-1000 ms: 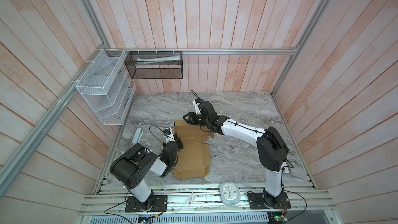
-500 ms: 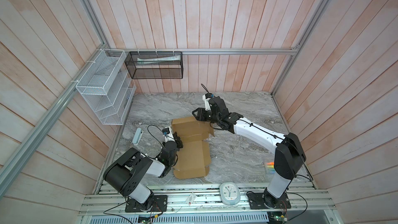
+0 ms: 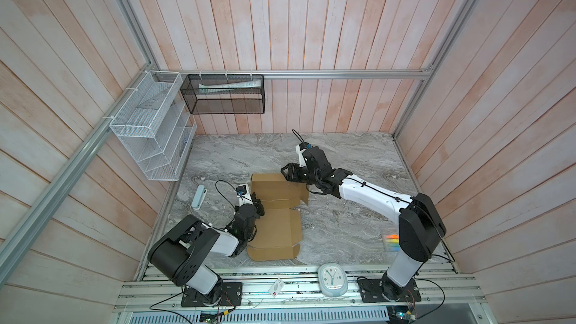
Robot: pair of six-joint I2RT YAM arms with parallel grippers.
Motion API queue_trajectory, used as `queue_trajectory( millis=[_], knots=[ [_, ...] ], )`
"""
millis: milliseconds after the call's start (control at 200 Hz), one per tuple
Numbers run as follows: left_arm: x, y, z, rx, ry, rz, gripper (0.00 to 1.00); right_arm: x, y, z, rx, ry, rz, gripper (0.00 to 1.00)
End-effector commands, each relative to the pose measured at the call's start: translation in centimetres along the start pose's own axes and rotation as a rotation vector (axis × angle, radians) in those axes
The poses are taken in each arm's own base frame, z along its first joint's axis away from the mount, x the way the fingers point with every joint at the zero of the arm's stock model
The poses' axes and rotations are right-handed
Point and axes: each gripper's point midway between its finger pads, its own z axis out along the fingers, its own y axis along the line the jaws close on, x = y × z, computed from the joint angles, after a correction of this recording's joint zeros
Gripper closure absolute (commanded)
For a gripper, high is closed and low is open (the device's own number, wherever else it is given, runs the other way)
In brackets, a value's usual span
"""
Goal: Assemble paper box
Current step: First fold the bottom flaps of a flat cardboard box at the center of the table, then fold the bottom flaps of a flat cardboard box at the center of the table.
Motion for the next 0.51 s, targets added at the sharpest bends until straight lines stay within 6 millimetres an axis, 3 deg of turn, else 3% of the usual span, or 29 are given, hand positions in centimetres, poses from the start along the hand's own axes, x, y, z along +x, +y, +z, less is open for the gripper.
queue_trajectory(
  millis=[0,310,500],
  knots=[
    [-2.1,-0.4,-0.2,0.002,-0.068,-0.038,1.00,0.4,0.3,-1.1,0.022,-0.006,-0.005,0.44],
    [-1.6,0.4,-0.5,-0.018,-0.067,-0.035,1.00,-2.1,1.4,-2.3,0.052,-0.042,-0.070,0.44],
    [-1.9,0.2,-0.4,-0.013,-0.076,-0.045,1.00,-1.9,1.6,-2.7,0.082,-0.037,-0.084,0.44]
  ],
)
